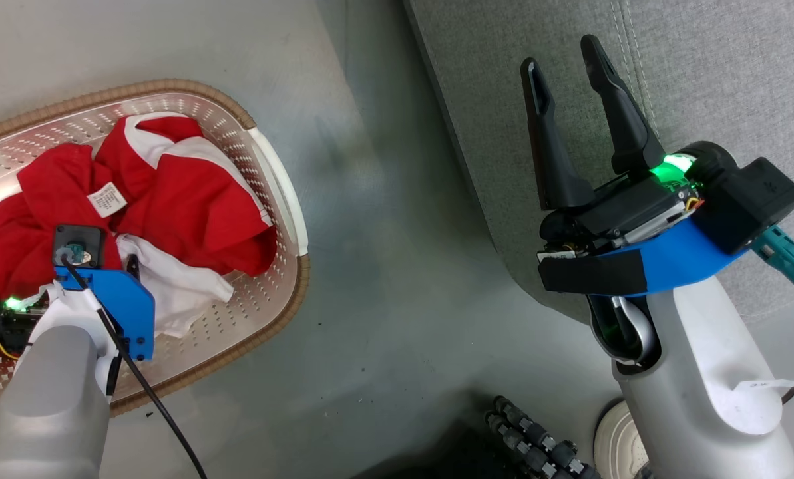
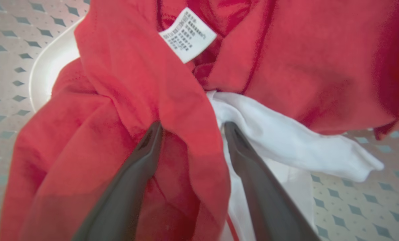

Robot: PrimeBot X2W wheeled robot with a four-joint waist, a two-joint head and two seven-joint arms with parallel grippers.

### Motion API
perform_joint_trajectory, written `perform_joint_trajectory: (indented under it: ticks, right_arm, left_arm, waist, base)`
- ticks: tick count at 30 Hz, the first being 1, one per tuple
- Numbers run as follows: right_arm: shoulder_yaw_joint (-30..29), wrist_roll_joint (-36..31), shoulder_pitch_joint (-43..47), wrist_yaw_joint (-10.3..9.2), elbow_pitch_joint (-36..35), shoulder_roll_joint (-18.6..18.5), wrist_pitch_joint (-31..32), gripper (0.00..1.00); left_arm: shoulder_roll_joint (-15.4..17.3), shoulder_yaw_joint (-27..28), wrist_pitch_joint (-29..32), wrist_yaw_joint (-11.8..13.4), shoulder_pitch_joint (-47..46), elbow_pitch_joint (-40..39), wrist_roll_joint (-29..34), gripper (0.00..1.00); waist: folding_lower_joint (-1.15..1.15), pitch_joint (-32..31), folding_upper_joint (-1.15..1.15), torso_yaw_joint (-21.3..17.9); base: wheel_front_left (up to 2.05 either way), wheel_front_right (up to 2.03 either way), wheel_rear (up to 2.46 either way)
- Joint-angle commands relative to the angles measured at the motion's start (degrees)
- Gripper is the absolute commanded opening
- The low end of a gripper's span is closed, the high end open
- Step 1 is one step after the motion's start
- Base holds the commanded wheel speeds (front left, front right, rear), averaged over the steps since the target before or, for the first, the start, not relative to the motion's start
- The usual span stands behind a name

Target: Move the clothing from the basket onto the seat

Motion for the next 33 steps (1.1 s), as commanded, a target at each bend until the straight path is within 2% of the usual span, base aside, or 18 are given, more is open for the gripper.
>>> perform_joint_trajectory:
  ticks: [1, 5, 6, 7, 8, 26, 33]
  right_arm:
    - [0.1, 0.1, -0.1, 0.03, -0.2, -0.1, -0.3, 1.00]
    - [0.4, 0.4, -0.2, 0.03, -0.3, 0.0, -0.3, 1.00]
    - [0.5, 0.4, -0.2, 0.03, -0.2, -0.1, -0.3, 1.00]
    - [0.5, 0.4, -0.3, 0.03, -0.2, -0.1, -0.3, 1.00]
    - [0.6, 0.5, -0.3, 0.03, -0.1, -0.1, -0.3, 1.00]
    - [0.4, -0.2, -0.6, 0.03, 0.4, -0.1, -0.3, 1.00]
    - [-0.6, -3.0, 0.2, 0.03, 1.9, -0.1, -0.3, 1.00]
  left_arm:
    - [0.5, -0.3, 0.4, 1.0, -1.4, 0.7, 0.4, 1.00]
    - [0.5, -0.5, 1.7, 2.7, -2.2, 2.3, 0.5, 1.00]
    - [0.5, -0.6, 1.7, 2.8, -2.3, 2.6, 0.4, 0.94]
    - [0.4, -0.6, 1.7, 2.8, -2.5, 2.8, 0.3, 0.41]
    - [0.2, -0.7, 1.6, 3.1, -2.6, 3.0, 0.3, 0.00]
    - [-1.7, -1.6, -0.7, 2.3, -5.1, 7.0, -1.7, 0.00]
    - [-4.8, -2.2, -2.9, 1.7, -5.6, 9.0, -2.7, 0.00]
  waist:
    - [-0.01, 0.4, 0.00, -0.2]
    - [-0.01, 0.7, 0.00, -0.3]
    - [-0.01, 0.7, 0.00, -0.3]
    - [-0.01, 0.8, 0.00, -0.3]
    - [-0.01, 0.8, 0.00, -0.3]
    - [-0.01, 0.1, 0.00, 0.6]
    - [-0.01, -4.1, 0.00, 4.0]
  base:
    - [0.00, 0.00, 0.00]
    - [0.00, 0.00, 0.00]
    - [0.00, 0.00, 0.00]
    - [0.00, 0.00, 0.00]
    - [0.00, 0.00, 0.00]
    - [0.00, 0.00, 0.00]
    - [0.00, 0.00, 0.00]
